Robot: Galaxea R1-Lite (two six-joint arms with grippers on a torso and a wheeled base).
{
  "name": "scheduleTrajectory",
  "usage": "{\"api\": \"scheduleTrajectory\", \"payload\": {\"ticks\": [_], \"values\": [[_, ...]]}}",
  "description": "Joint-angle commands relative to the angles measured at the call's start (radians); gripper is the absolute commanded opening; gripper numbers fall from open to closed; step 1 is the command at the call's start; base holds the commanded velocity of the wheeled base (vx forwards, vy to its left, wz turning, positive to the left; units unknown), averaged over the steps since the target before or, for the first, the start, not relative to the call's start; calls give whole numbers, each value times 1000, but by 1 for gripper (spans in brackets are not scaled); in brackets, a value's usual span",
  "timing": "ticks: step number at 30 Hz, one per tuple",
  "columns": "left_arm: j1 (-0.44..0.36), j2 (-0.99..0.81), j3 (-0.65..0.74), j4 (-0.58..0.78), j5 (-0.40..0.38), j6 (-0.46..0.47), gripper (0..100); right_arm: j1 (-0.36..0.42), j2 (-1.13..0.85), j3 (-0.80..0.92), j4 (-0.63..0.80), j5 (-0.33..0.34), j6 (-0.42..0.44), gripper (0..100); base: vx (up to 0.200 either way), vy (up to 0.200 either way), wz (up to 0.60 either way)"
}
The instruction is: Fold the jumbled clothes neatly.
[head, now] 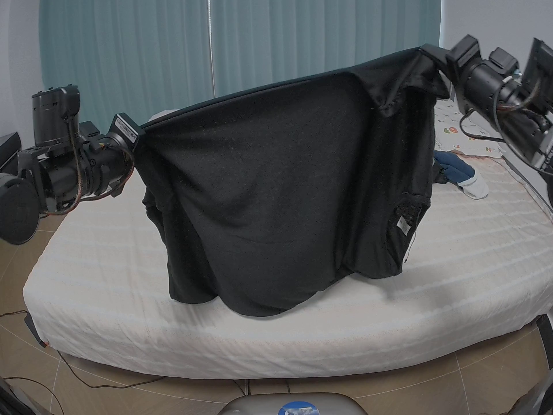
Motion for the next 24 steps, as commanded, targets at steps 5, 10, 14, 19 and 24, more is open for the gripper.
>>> {"api": "scheduleTrajectory", "payload": {"ticks": [5, 10, 14, 19, 24], "values": [[39, 346, -244, 28, -1, -2, 0, -45, 435, -243, 10, -44, 2, 0, 200, 0, 0], [39, 470, -339, 26, 3, -2, 0, -61, 579, -327, -53, -46, -7, 0, 200, 0, 0], [39, 602, -429, 25, 3, -2, 0, -71, 720, -421, -66, -46, -9, 0, 200, 0, 0], [37, 742, -511, 23, 14, -25, 0, -70, 883, -510, -66, -46, -26, 0, 200, 0, 0], [36, 892, -626, 23, 88, -73, 0, -71, 1032, -634, -62, -52, -21, 0, 0, 0, 0]]}}
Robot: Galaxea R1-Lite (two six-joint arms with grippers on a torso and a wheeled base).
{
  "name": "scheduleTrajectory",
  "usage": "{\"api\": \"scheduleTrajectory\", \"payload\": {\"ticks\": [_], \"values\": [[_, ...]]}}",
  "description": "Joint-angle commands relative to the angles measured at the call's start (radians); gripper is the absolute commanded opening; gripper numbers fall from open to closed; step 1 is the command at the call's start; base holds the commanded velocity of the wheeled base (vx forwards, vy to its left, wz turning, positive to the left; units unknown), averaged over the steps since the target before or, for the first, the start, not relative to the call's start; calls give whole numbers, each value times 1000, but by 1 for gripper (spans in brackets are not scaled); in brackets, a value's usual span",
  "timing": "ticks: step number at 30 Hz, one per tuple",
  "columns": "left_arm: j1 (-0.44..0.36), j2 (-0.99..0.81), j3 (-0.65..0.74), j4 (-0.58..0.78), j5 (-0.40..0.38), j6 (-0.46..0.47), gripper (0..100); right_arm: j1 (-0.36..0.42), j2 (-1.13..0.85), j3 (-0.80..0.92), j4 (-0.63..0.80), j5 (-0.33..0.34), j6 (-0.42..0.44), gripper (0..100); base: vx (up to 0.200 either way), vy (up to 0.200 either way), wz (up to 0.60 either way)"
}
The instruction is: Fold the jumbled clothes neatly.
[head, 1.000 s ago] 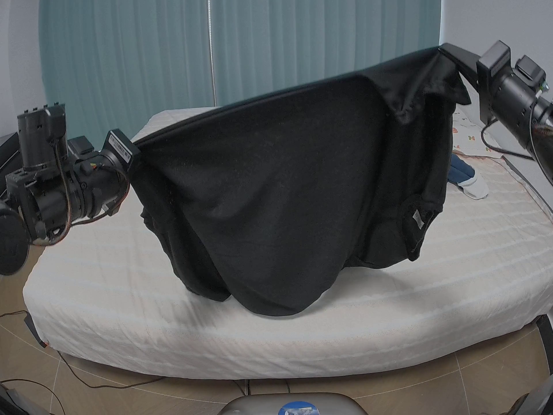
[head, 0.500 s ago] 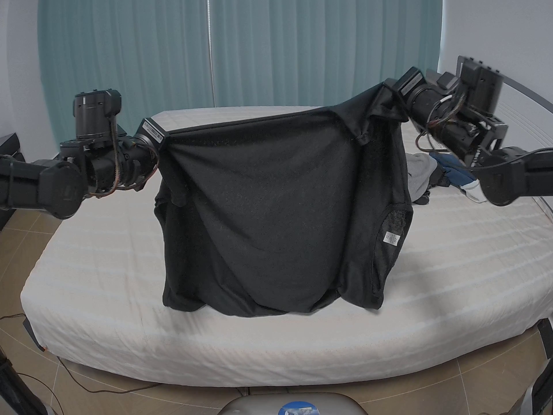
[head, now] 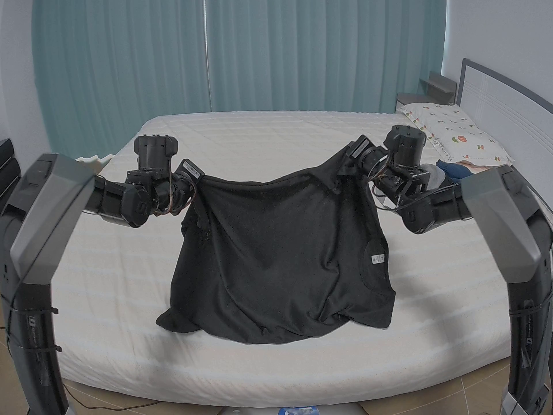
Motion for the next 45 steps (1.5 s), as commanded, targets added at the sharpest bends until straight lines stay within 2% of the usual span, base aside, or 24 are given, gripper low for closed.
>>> {"api": "scheduleTrajectory", "payload": {"ticks": [1, 5, 11, 12, 14, 15, 18, 21, 23, 24, 30, 34, 37, 40, 42, 45], "values": [[-2, 245, -154, 1, 70, -44, 0, -5, 257, -169, 5, -19, -2, 0, 0, 0, 0], [-6, 315, -223, 7, 103, -53, 0, -12, 363, -267, 12, -88, -8, 0, 0, 0, 0], [-9, 337, -241, 1, 102, -55, 0, -19, 400, -286, 43, -91, -7, 0, 0, 0, 0], [-9, 338, -246, 2, 102, -56, 100, -19, 402, -286, 43, -89, -7, 0, 0, 0, 0], [-11, 357, -278, 7, 105, -71, 100, -19, 409, -286, 43, -88, -8, 0, 0, 0, 0], [-9, 360, -279, 7, 105, -73, 100, -19, 409, -286, 43, -88, -7, 100, 0, 0, 0], [-11, 403, -327, 9, 128, -76, 100, -20, 428, -286, 49, -82, -8, 100, 0, 0, 0], [-6, 433, -385, 13, 206, -73, 100, -45, 431, -286, 47, -85, -8, 100, 0, 0, 0], [-2, 443, -404, 15, 223, -73, 100, -54, 428, -286, 47, -89, -7, 100, 0, 0, 0], [11, 456, -434, 32, 251, -74, 100, -85, 417, -292, 44, -97, -2, 100, 0, 0, 0], [37, 458, -460, 61, 292, -70, 100, -128, 420, -316, 44, -141, 2, 100, 0, 0, 0], [38, 464, -457, 113, 295, 62, 100, -137, 428, -316, 51, -126, -8, 100, 0, 0, 0], [38, 453, -456, 185, 283, 62, 100, -152, 409, -316, 61, -100, -10, 100, 0, 0, 0], [38, 432, -453, 325, 245, 61, 100, -160, 392, -313, 123, -98, -5, 100, 0, 0, 0], [38, 410, -448, 372, 205, 56, 100, -167, 383, -295, 132, -97, -4, 100, 0, 0, 0], [46, 340, -411, 407, 80, -1, 100, -181, 333, -200, 133, -80, 7, 100, 0, 0, 0]]}}
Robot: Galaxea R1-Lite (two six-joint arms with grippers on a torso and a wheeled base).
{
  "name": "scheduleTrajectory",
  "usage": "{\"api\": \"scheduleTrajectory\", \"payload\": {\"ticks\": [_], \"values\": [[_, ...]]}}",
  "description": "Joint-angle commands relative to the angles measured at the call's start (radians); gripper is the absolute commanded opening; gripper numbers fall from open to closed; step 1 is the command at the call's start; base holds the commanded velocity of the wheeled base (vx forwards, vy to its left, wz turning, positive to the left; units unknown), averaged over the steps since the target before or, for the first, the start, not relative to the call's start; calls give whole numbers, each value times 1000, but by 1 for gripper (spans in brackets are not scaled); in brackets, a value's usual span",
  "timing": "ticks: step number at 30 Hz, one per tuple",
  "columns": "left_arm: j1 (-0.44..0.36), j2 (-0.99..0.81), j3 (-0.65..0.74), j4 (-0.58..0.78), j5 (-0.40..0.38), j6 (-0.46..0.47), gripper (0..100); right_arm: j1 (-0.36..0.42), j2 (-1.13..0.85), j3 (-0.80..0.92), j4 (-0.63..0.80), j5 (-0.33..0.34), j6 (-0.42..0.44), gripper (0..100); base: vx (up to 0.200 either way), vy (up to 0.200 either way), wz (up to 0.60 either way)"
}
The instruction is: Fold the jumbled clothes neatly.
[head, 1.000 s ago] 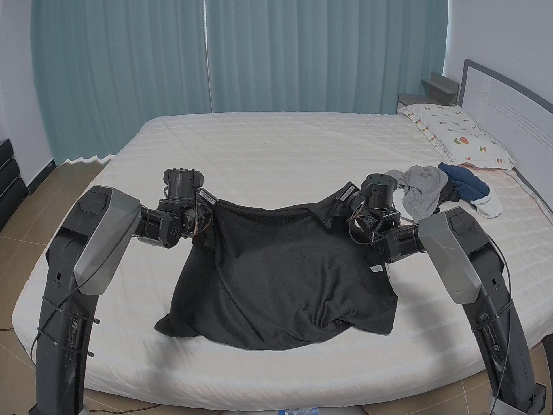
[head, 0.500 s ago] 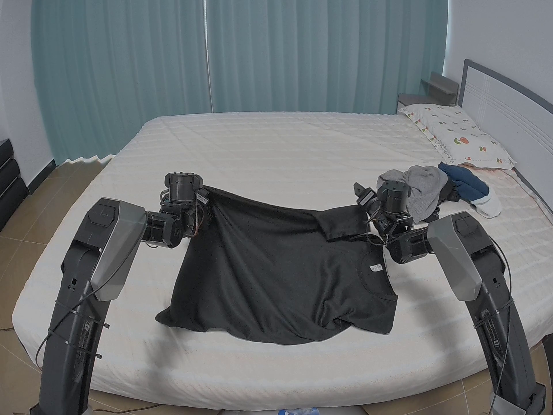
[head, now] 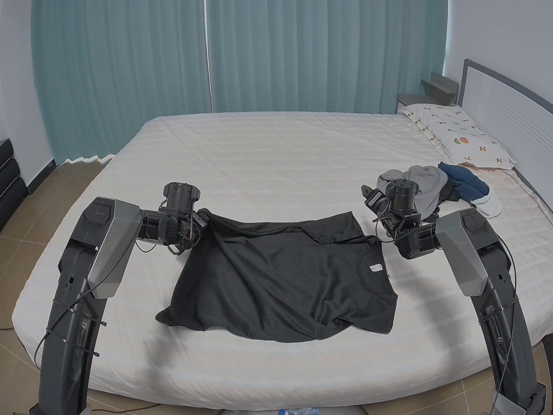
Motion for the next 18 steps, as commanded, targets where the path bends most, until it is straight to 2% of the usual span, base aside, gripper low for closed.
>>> {"api": "scheduleTrajectory", "payload": {"ticks": [1, 3, 7, 11, 13, 15, 16, 18], "values": [[13, -117, 52, 44, -136, -61, 100, -25, -87, 127, 17, 31, 13, 100, 0, 0, 0], [22, -149, 86, 51, -187, -69, 100, -25, -131, 207, 14, 63, 22, 100, 0, 0, 0], [39, -181, 140, 71, -207, -46, 100, -24, -230, 367, 13, 123, 41, 100, 0, 0, 0], [48, -211, 255, 134, -215, 134, 100, -17, -314, 518, -12, 180, 55, 100, 0, 0, 0], [48, -230, 302, 139, -225, 187, 100, -16, -334, 581, -36, 198, 59, 100, 0, 0, 0], [48, -253, 337, 140, -273, 194, 100, -14, -348, 637, -67, 211, 59, 100, 0, 0, 0], [48, -253, 337, 140, -273, 194, 100, -14, -348, 637, -67, 211, 59, 100, 0, 0, 0], [48, -301, 360, 142, -368, 187, 100, -13, -365, 693, -99, 221, 59, 100, 0, 0, 0]]}}
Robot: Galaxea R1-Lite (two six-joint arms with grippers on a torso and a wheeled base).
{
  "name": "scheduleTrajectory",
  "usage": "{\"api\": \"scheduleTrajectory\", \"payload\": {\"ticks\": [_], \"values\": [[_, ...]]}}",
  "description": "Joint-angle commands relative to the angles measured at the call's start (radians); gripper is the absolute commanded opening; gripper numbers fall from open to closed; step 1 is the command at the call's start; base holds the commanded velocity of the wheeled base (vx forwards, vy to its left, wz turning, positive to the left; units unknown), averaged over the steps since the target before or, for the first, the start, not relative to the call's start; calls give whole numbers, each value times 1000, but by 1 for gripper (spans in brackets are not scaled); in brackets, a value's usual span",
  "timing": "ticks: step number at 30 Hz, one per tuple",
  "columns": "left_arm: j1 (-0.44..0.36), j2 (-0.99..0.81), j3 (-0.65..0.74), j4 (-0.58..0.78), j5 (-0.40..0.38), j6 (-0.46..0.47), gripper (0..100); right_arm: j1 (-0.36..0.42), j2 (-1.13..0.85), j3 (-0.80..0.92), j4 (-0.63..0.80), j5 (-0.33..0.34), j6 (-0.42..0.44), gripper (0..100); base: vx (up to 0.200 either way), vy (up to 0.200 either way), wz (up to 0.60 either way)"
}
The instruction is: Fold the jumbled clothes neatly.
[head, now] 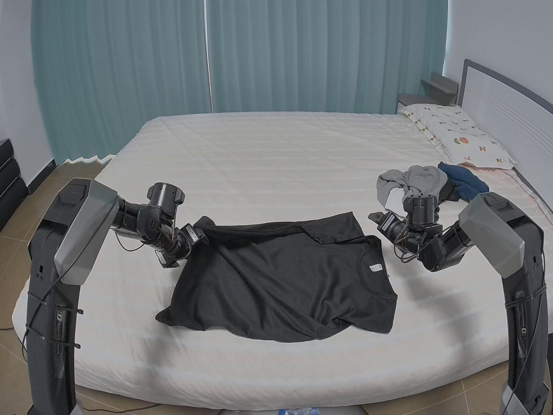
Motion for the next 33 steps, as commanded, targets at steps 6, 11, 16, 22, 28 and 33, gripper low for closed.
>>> {"api": "scheduleTrajectory", "payload": {"ticks": [6, 11, 16, 22, 28, 33], "values": [[32, -176, 115, 15, -253, 9, 100, 5, -150, 224, -58, 86, 7, 100, 0, 0, 0], [49, -165, 27, -109, -244, -222, 100, 14, -173, 266, -58, 108, 9, 100, 0, 0, 0], [62, -125, -111, -17, -305, -391, 100, 22, -163, 267, -58, 108, 9, 100, 0, 0, 0], [65, -64, -163, 1, -169, -382, 100, 28, -173, 289, -58, 108, 9, 100, 0, 0, 0], [69, -113, -8, -37, -169, -287, 100, 28, -231, 375, -66, 126, 9, 100, 0, 0, 0], [66, -240, 293, -226, -172, -238, 100, 28, -334, 523, -64, 144, 0, 100, 0, 0, 0]]}}
